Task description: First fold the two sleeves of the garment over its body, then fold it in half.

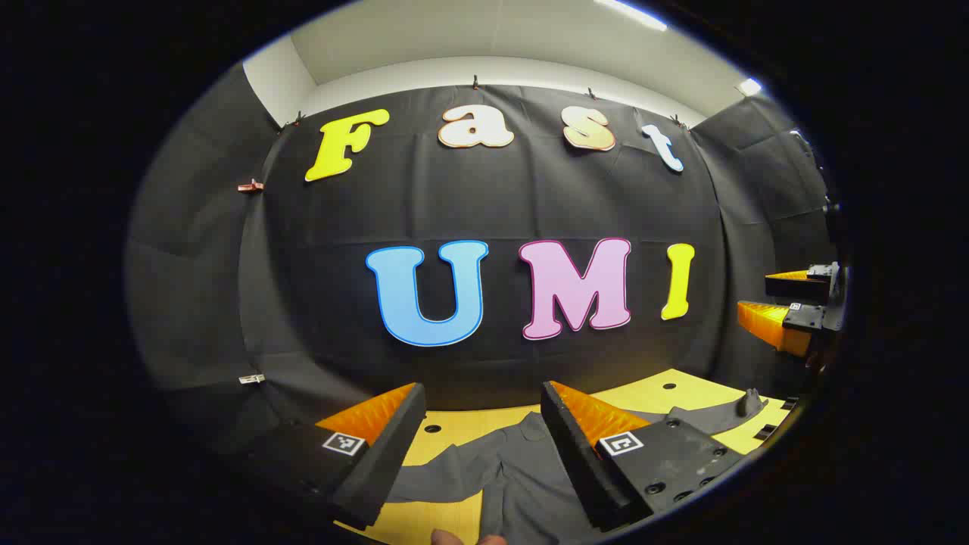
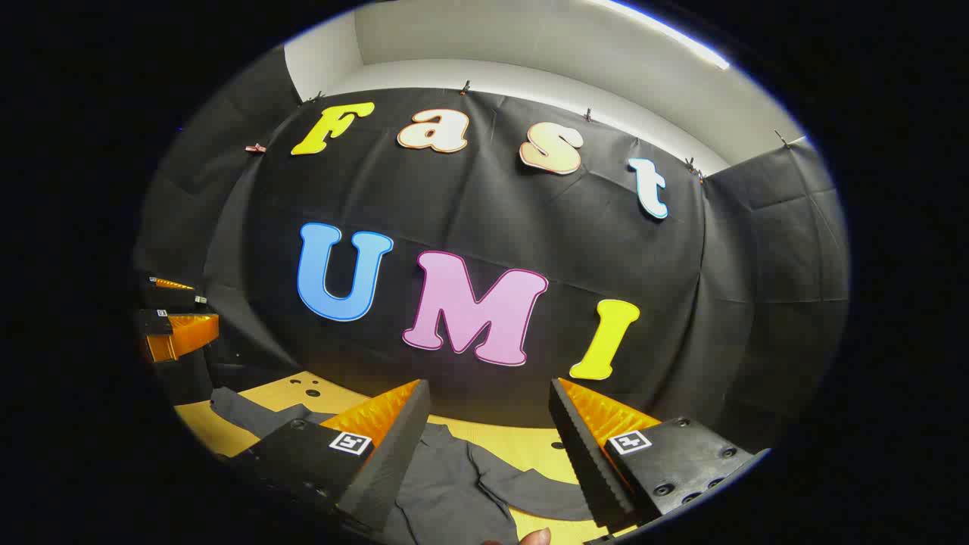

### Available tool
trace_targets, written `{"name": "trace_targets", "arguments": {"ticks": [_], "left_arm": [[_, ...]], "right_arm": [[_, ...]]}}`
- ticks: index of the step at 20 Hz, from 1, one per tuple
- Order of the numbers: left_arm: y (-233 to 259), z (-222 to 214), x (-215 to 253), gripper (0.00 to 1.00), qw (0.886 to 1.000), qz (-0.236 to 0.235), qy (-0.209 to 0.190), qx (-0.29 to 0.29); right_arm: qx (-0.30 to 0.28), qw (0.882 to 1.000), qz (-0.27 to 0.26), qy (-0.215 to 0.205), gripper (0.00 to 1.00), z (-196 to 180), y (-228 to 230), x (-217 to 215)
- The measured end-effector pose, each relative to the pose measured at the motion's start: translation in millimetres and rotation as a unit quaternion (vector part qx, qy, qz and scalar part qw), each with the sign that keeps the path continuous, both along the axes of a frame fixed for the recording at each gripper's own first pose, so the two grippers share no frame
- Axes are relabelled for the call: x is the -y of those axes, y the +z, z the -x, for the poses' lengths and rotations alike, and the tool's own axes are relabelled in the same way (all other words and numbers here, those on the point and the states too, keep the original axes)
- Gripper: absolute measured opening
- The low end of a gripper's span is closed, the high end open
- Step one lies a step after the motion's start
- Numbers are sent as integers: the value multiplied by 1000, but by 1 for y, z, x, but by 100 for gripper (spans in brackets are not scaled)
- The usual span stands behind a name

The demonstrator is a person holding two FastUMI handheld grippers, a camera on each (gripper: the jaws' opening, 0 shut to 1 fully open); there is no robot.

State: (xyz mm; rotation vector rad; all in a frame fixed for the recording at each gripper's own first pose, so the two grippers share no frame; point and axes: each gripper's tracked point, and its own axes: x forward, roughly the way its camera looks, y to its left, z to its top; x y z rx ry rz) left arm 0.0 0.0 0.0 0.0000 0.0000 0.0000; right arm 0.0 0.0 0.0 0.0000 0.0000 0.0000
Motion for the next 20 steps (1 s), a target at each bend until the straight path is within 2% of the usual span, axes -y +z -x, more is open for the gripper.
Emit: {"name": "trace_targets", "arguments": {"ticks": [1,3,4,5,6,12,13,14,15,16,17,19,20], "left_arm": [[0,0,1,96,1000,0,0,1],[0,0,1,96,1000,-1,1,2],[1,0,2,96,1000,-2,1,1],[0,1,2,96,1000,-2,1,1],[1,1,3,96,1000,-2,0,1],[-1,-4,19,96,1000,-7,-8,-1],[-3,-5,24,96,1000,-6,-12,-2],[-3,-7,30,96,1000,-5,-15,-4],[-5,-9,36,96,1000,-3,-19,-6],[-6,-12,41,96,1000,-2,-20,-9],[-8,-15,47,96,1000,0,-21,-12],[-9,-21,61,96,999,2,-28,-16],[-9,-25,68,97,999,2,-31,-18]], "right_arm": [[1,1000,0,0,97,0,0,1],[2,1000,0,0,97,1,0,2],[2,1000,0,0,92,0,0,2],[1,1000,0,1,92,0,0,2],[1,1000,0,1,97,1,-1,2],[-7,1000,-4,-4,97,3,-6,10],[-9,1000,-4,-5,97,2,-8,14],[-10,1000,-3,-7,92,2,-9,19],[-11,1000,-3,-9,97,1,-10,25],[-13,1000,-2,-12,97,0,-13,31],[-15,1000,-2,-16,92,-1,-15,39],[-20,999,-2,-29,92,-6,-22,59],[-27,999,-2,-35,97,-10,-29,69]]}}
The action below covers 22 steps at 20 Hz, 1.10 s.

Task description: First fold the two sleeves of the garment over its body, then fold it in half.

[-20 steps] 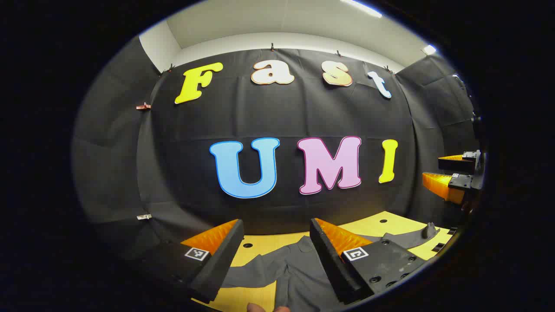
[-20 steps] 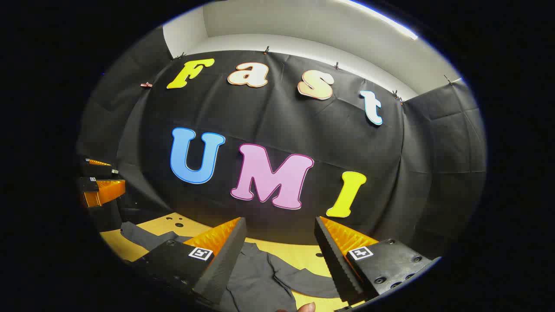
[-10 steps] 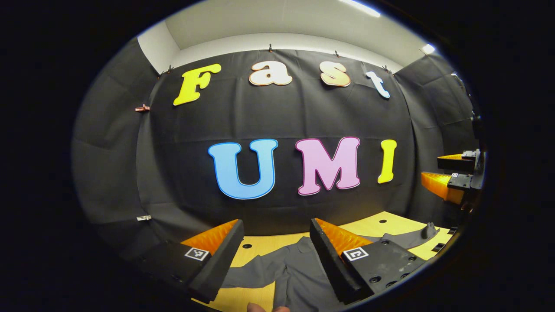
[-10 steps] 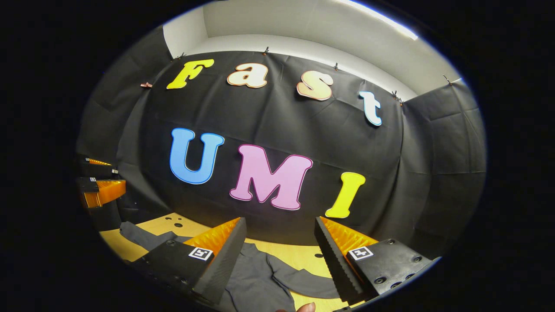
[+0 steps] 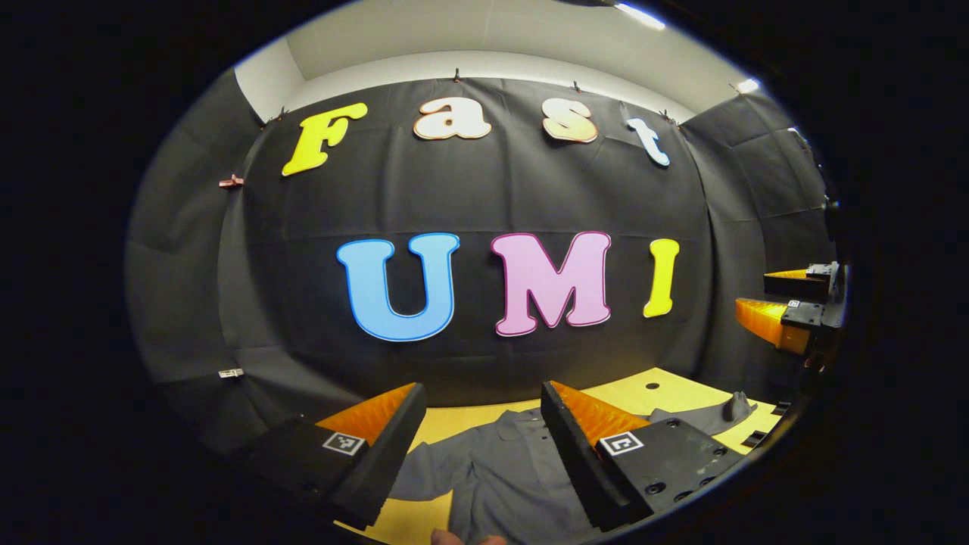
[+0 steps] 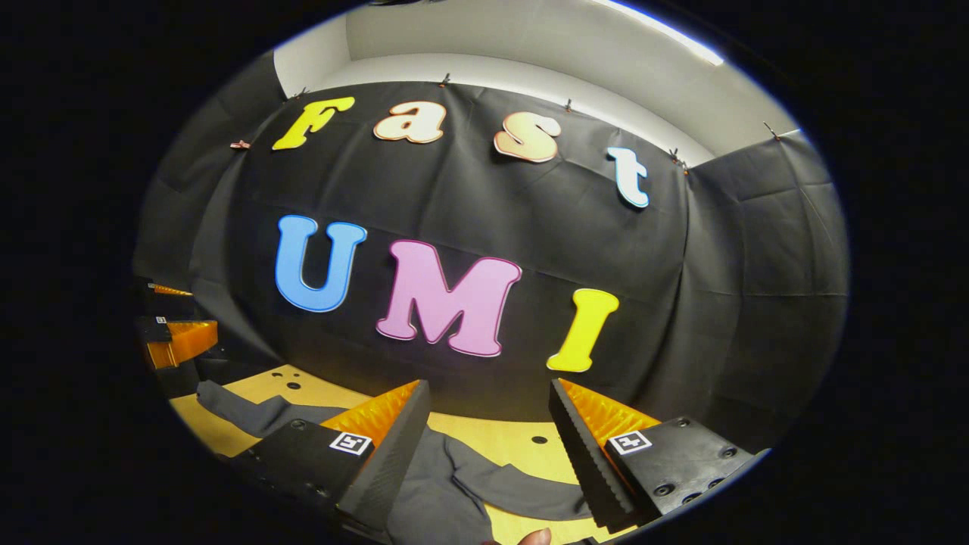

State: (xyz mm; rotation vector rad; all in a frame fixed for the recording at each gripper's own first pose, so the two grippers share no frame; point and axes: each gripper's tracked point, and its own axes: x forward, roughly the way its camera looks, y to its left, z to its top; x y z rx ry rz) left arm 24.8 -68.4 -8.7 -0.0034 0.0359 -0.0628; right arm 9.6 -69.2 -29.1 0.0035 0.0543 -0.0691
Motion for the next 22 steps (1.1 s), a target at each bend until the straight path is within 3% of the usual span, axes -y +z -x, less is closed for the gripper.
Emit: {"name": "trace_targets", "arguments": {"ticks": [2,3,4,11,18,22], "left_arm": [[-2,-9,16,97,1000,0,-6,-7],[-5,-14,24,97,1000,1,-9,-13],[-7,-19,30,97,1000,0,-9,-19],[-16,-47,68,96,999,-13,-9,-45],[-23,-68,101,97,997,-30,-7,-74],[-32,-72,113,97,995,-40,2,-88]], "right_arm": [[-18,1000,-3,-11,97,-7,-17,23],[-27,999,-7,-20,92,-12,-26,39],[-37,999,-11,-30,97,-17,-37,56],[-123,988,-6,-93,98,-35,-151,170],[-207,970,-51,-116,98,-39,-280,243],[-258,958,-75,-97,98,-45,-349,256]]}}
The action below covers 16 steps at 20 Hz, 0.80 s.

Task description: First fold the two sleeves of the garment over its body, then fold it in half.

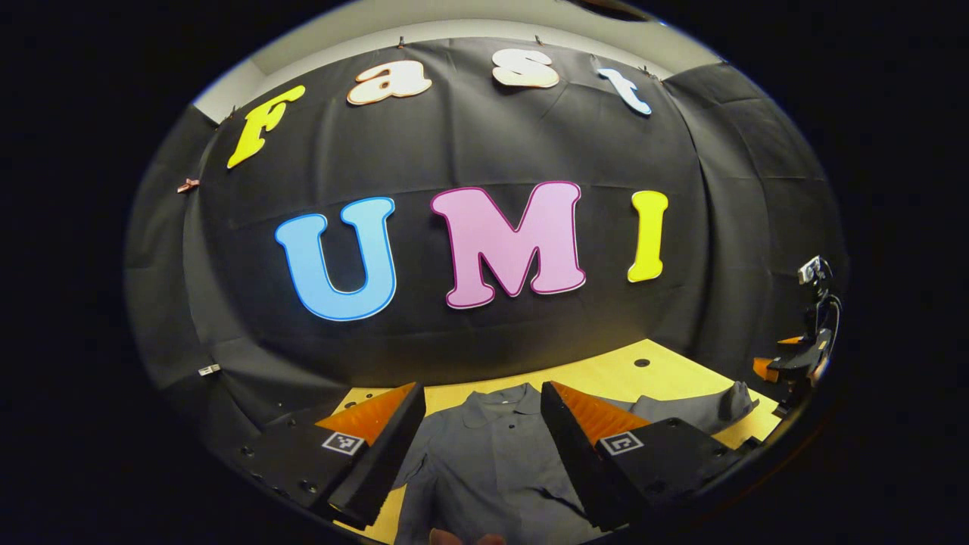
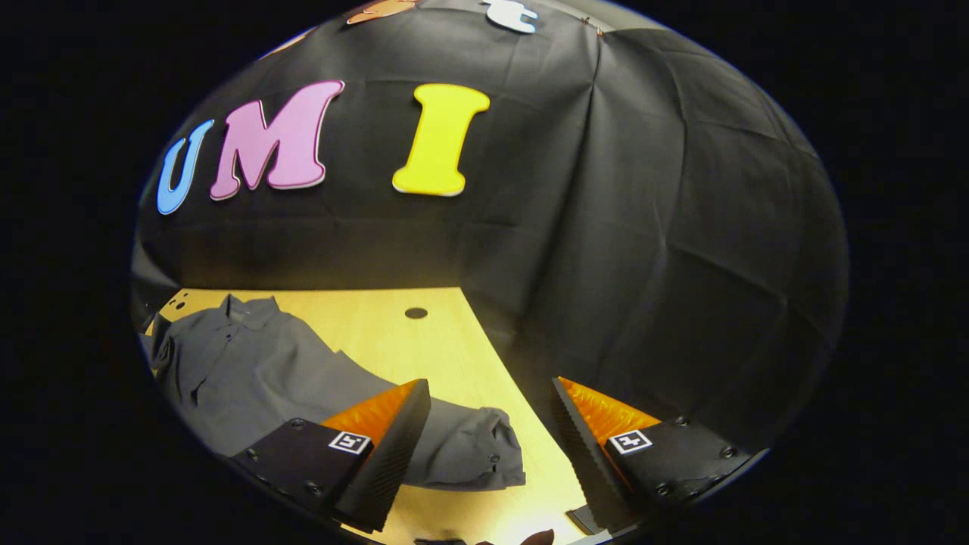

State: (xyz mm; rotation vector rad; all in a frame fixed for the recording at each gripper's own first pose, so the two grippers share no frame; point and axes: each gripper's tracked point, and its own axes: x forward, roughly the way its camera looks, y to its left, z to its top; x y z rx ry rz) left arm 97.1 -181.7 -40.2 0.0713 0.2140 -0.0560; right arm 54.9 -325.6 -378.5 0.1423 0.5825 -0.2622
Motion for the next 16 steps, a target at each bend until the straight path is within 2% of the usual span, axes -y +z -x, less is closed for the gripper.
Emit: {"name": "trace_targets", "arguments": {"ticks": [3,6,12,16], "left_arm": [[-4,-1,10,97,1000,-11,1,-9],[-1,-5,15,97,1000,-27,3,-11],[-1,-2,22,97,999,-45,11,-20],[0,2,26,97,999,-49,14,-19]], "right_arm": [[-42,998,-38,11,98,-2,-52,-2],[-70,996,-55,8,98,-2,-91,0],[-110,990,-85,5,98,4,-136,0],[-132,986,-95,21,98,12,-150,-12]]}}
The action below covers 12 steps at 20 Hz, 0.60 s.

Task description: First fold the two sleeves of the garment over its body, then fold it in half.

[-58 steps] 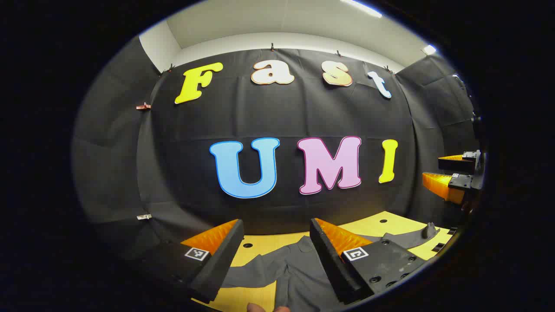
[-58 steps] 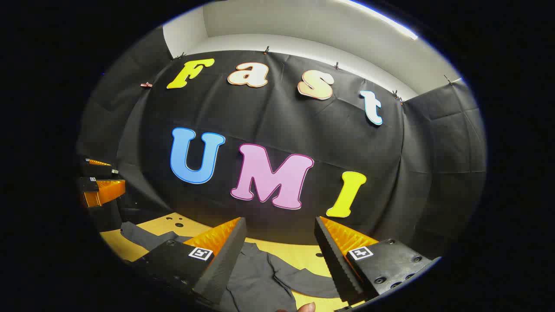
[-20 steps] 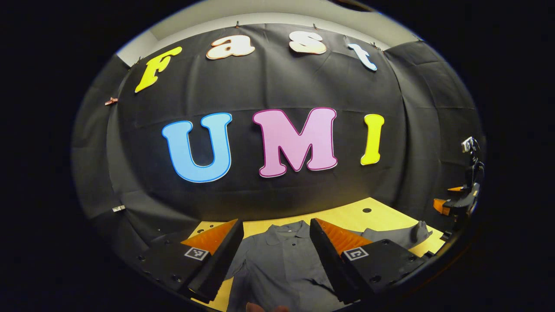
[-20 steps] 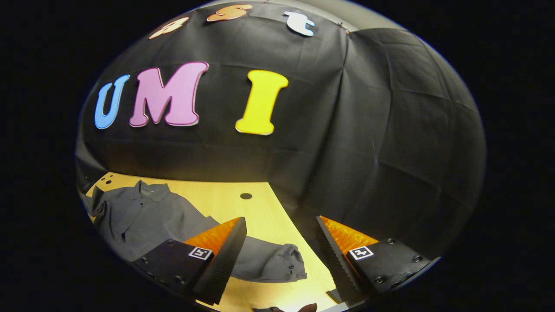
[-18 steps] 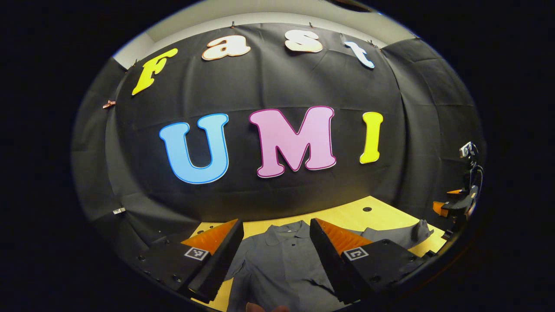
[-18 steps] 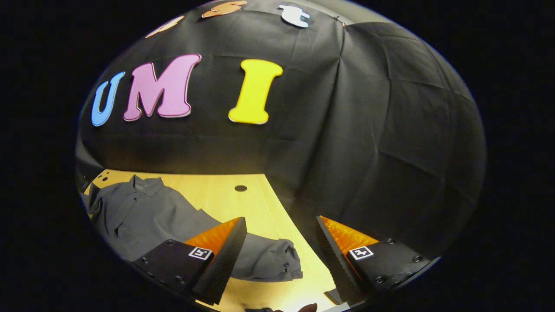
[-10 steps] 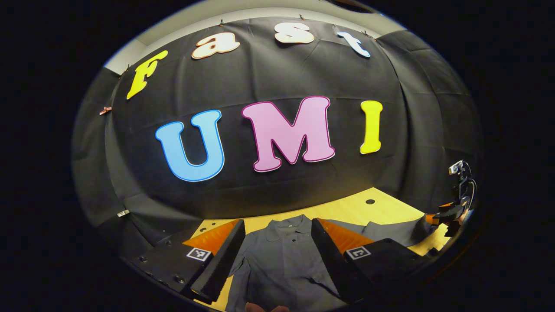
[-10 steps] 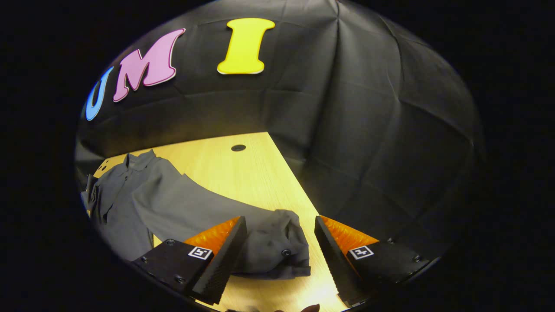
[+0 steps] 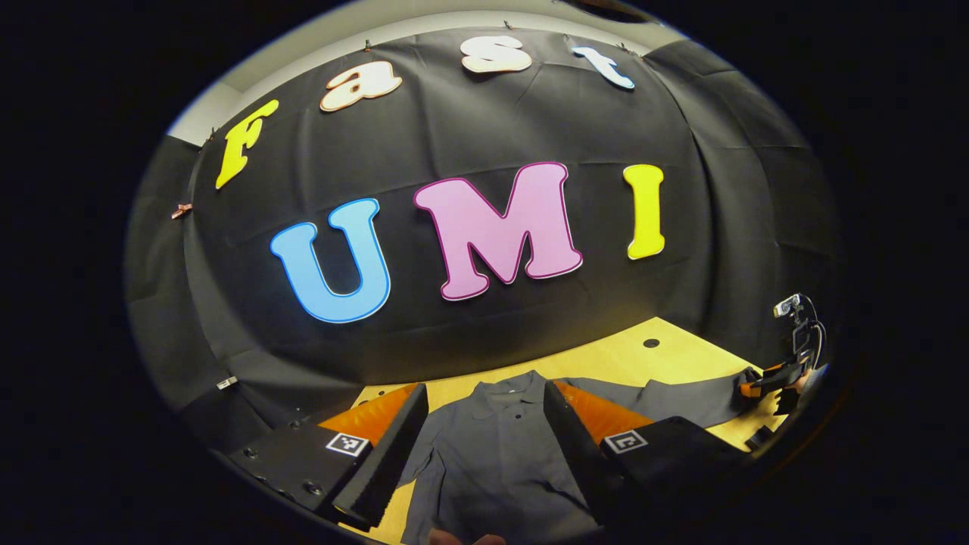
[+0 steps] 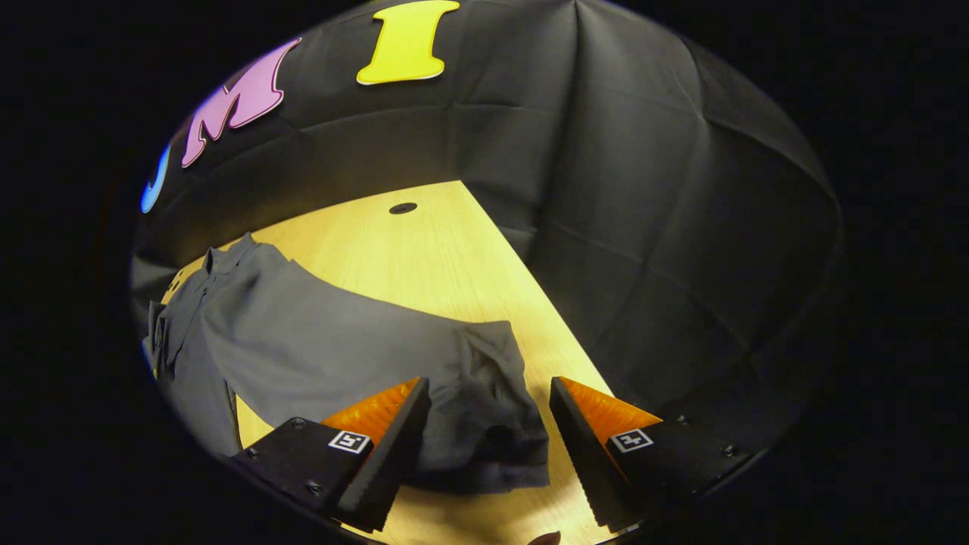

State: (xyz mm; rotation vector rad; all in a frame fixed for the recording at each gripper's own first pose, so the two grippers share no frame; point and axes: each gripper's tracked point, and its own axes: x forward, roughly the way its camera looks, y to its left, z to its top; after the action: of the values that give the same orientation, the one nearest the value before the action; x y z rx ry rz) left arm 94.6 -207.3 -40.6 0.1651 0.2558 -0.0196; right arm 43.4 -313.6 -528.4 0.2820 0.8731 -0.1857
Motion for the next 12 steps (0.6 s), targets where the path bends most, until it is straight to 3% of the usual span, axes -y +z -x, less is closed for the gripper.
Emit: {"name": "trace_targets", "arguments": {"ticks": [6,8,11,12], "left_arm": [[9,11,-18,97,999,-8,30,8],[5,17,-23,97,999,-6,38,2],[4,20,-32,97,999,0,46,4],[5,22,-35,97,999,1,47,6]], "right_arm": [[-7,1000,-13,13,94,-1,-5,-9],[-10,1000,-15,24,77,-2,-5,-13],[-20,999,-23,40,7,-6,-3,-18],[-26,999,-25,39,10,-6,-3,-18]]}}
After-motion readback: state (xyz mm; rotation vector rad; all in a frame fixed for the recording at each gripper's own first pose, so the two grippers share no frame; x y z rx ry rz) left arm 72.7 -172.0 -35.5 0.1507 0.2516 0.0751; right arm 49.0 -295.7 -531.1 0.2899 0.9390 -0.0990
